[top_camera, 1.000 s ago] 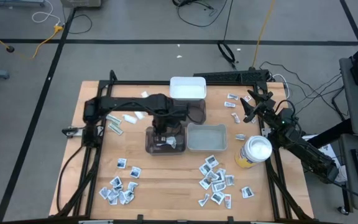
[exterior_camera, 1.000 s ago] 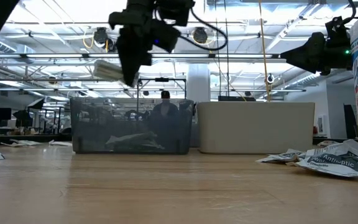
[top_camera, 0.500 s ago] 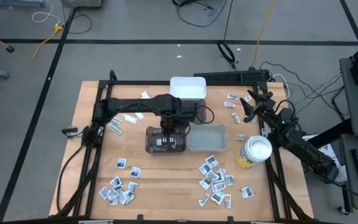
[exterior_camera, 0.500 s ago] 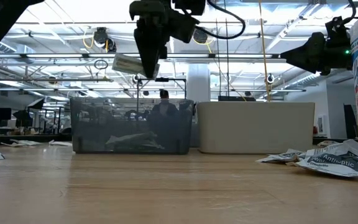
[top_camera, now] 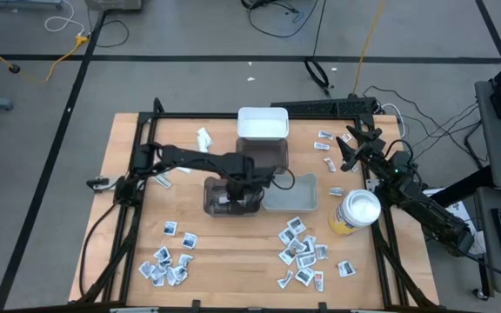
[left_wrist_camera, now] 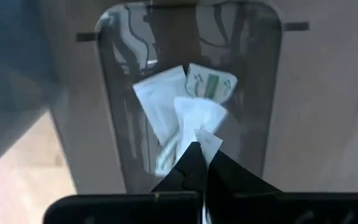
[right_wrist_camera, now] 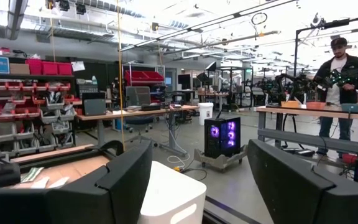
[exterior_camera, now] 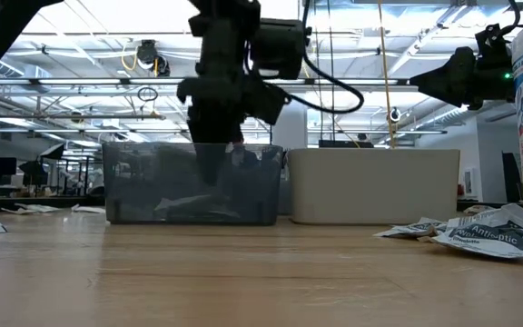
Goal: Pick & Place First Aid Supplies
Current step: Put the white bandage into the bottom black bin
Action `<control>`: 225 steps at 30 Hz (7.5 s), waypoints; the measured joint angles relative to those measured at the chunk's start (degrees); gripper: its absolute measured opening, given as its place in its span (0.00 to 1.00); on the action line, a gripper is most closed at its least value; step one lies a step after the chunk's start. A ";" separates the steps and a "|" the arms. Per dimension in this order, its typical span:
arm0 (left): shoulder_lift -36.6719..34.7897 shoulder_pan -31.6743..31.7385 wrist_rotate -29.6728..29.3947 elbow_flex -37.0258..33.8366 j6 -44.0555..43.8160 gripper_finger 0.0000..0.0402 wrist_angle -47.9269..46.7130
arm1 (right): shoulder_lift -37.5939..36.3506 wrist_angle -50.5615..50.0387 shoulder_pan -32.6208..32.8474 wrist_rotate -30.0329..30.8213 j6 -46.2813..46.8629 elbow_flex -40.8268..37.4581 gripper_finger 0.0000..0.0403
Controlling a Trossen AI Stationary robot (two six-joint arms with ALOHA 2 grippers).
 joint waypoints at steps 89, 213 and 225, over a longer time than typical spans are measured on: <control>-13.77 45.56 5.49 -3.01 -44.69 0.63 -8.07 | 0.00 0.00 0.00 -0.02 0.00 0.00 0.65; -8.49 3.68 -0.88 7.13 6.02 0.00 -17.79 | 0.00 -0.17 0.01 -0.01 -0.01 0.02 0.65; -8.61 1.07 4.02 -9.55 1.66 0.00 -0.99 | 0.00 -0.17 -0.01 0.00 0.00 -0.01 0.65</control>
